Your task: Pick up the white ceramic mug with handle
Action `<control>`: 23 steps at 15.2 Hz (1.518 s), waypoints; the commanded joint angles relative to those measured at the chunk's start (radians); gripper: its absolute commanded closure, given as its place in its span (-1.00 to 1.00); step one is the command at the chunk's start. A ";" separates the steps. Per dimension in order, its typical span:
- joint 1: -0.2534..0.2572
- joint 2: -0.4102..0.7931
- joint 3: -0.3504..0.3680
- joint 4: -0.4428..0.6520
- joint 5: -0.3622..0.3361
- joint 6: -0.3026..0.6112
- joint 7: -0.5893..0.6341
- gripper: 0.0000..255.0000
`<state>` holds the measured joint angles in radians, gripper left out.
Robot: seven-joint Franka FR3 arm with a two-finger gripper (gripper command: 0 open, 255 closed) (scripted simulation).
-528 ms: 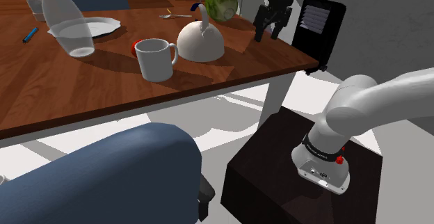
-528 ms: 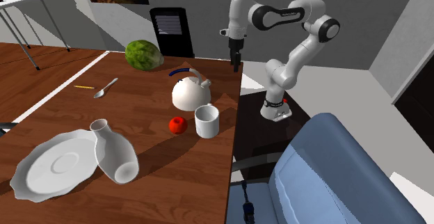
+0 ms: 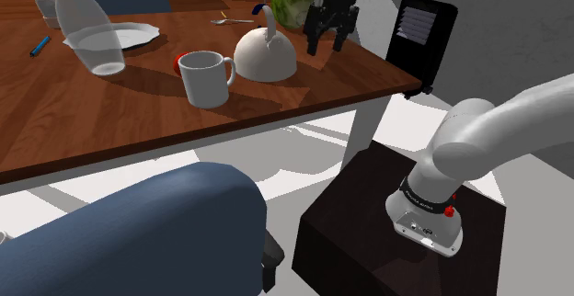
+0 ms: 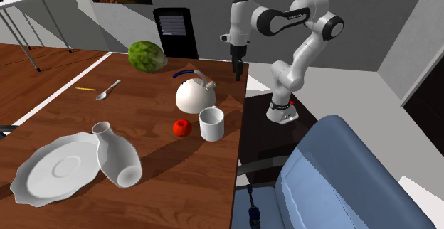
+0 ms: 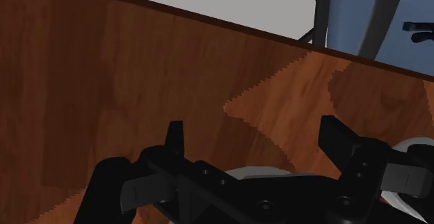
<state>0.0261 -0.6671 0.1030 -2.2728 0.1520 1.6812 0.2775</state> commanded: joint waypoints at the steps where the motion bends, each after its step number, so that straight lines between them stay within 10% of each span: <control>1: 0.006 0.070 0.037 0.057 0.006 0.014 0.039 -1.00; 15: 0.050 0.574 0.285 0.552 -0.105 0.001 0.354 -1.00; 23: 0.183 0.972 0.365 1.030 -0.303 -0.145 0.541 -1.00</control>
<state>0.1853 0.2500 0.4629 -1.3151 -0.1222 1.5630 0.7978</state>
